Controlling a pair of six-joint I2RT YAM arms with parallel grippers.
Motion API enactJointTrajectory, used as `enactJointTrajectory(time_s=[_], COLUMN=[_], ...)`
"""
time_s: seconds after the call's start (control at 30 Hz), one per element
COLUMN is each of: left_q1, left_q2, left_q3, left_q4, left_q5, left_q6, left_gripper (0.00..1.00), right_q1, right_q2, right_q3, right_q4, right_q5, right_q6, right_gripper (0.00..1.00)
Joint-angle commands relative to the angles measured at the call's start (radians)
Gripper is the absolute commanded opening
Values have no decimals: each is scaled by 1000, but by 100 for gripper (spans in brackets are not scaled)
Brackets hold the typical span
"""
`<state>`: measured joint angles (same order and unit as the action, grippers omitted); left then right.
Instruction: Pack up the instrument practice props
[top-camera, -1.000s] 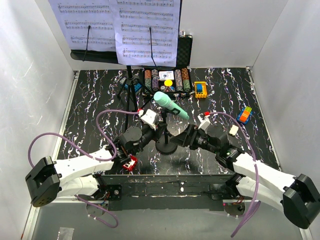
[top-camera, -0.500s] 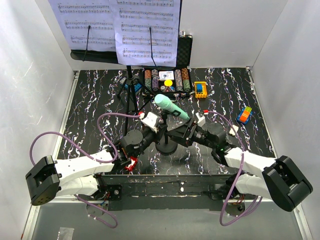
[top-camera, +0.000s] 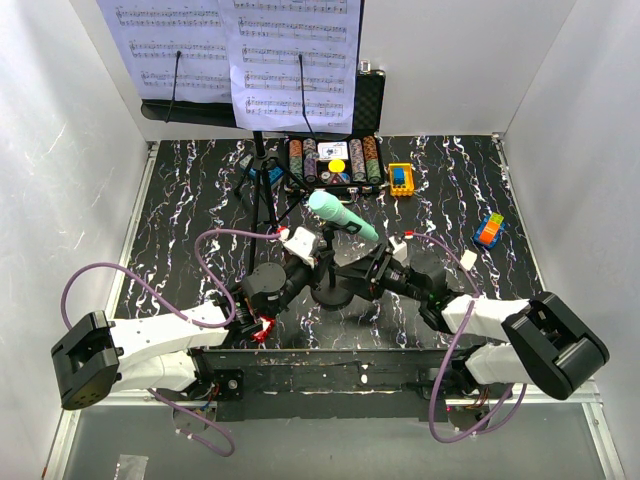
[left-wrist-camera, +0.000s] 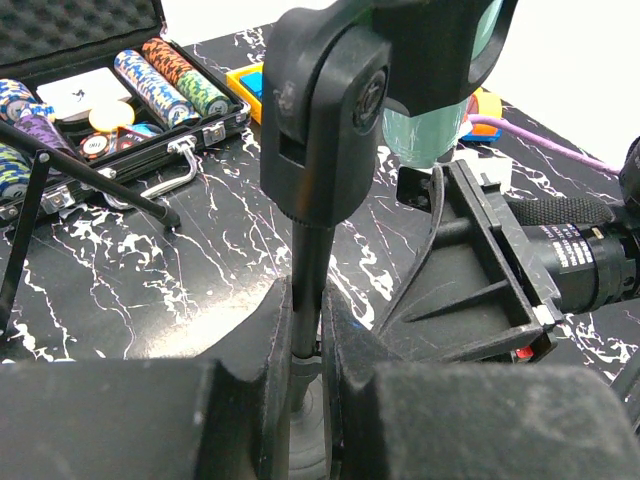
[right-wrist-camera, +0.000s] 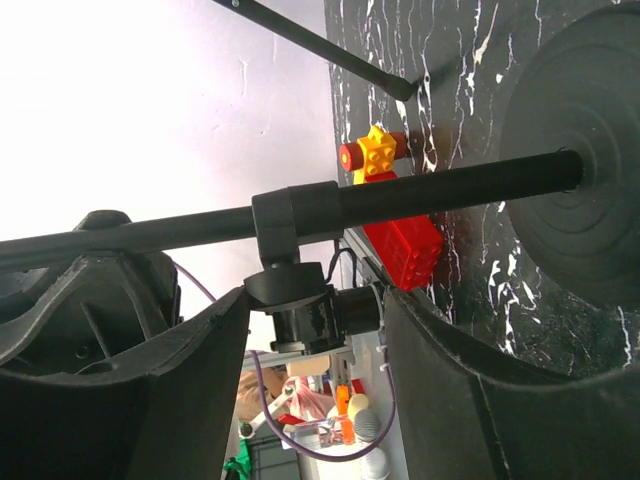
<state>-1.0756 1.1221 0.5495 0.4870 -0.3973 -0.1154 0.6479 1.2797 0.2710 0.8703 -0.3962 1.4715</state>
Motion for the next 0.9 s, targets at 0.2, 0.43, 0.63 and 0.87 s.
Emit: enactJointTrajectory(time_s=[0.2, 0.43, 0.63, 0.87], left_q1=[-17, -23, -27, -27], left_q2=[-10, -2, -5, 2], left_q3=[-14, -11, -11, -2], left_q4=[-30, -28, -36, -57], left_q5=[-29, -26, -26, -23], left_q6=[16, 14, 16, 14], left_gripper=[0, 0, 0, 0], right_q1=[-13, -21, -25, -19], right_q2=[17, 52, 44, -152], right_q3=[7, 13, 37, 168], right_q4=[134, 180, 155, -342], right_q5=[10, -9, -36, 28], right_q6=[35, 32, -35, -451], right_gripper=[56, 37, 20, 6])
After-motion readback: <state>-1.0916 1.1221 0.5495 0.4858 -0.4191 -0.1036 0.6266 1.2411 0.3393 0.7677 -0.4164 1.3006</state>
